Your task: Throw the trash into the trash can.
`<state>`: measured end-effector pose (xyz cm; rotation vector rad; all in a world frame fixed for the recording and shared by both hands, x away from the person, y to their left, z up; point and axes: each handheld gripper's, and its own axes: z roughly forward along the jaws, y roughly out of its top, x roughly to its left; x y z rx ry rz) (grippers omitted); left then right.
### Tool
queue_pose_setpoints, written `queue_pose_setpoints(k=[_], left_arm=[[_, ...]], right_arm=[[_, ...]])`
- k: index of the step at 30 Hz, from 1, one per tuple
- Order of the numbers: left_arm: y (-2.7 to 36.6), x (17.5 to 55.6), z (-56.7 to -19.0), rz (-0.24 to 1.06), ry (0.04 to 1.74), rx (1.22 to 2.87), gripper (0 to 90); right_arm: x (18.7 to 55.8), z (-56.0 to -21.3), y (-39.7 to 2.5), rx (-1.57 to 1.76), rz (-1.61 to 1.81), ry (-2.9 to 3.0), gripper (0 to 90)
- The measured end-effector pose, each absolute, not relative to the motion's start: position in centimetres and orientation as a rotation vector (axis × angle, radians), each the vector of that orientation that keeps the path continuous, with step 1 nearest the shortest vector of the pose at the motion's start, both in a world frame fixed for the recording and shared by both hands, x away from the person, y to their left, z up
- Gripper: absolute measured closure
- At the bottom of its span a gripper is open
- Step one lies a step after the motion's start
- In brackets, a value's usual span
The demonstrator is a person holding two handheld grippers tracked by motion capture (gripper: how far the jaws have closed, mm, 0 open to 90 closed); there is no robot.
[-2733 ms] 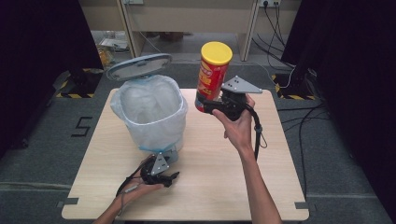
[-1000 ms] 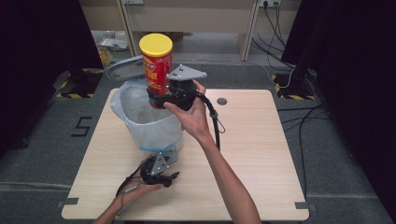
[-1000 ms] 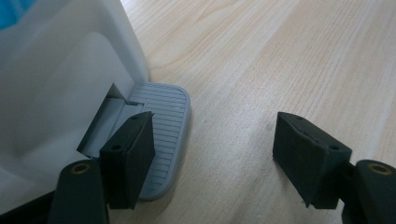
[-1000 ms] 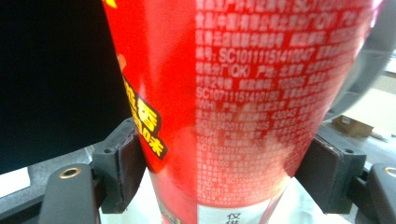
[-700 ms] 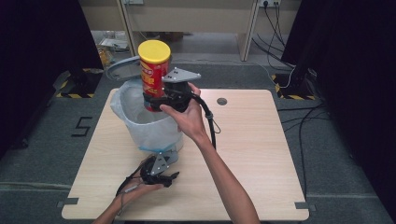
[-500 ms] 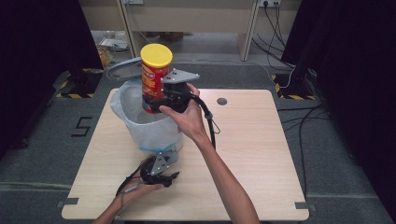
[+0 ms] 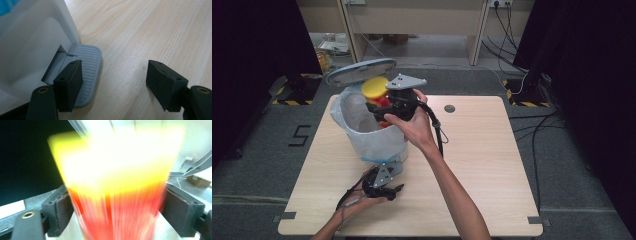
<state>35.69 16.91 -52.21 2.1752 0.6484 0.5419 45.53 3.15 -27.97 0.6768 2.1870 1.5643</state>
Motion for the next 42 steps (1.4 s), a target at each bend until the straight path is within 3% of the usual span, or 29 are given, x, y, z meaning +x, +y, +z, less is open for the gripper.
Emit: queue_pose_setpoints(k=[2,18,42], left_arm=[[16.9,35.7,-52.2,0.543,0.647,2.177,29.0],[16.9,35.7,-52.2,0.546,0.646,2.177,29.1],[16.9,35.7,-52.2,0.548,0.646,2.177,29.1]], right_arm=[[45.4,-27.9,3.0,0.679,1.567,2.175,17.9],[45.7,-28.0,0.0,0.745,1.533,2.155,17.4],[45.0,-29.5,-10.3,0.918,1.444,2.028,16.9]])
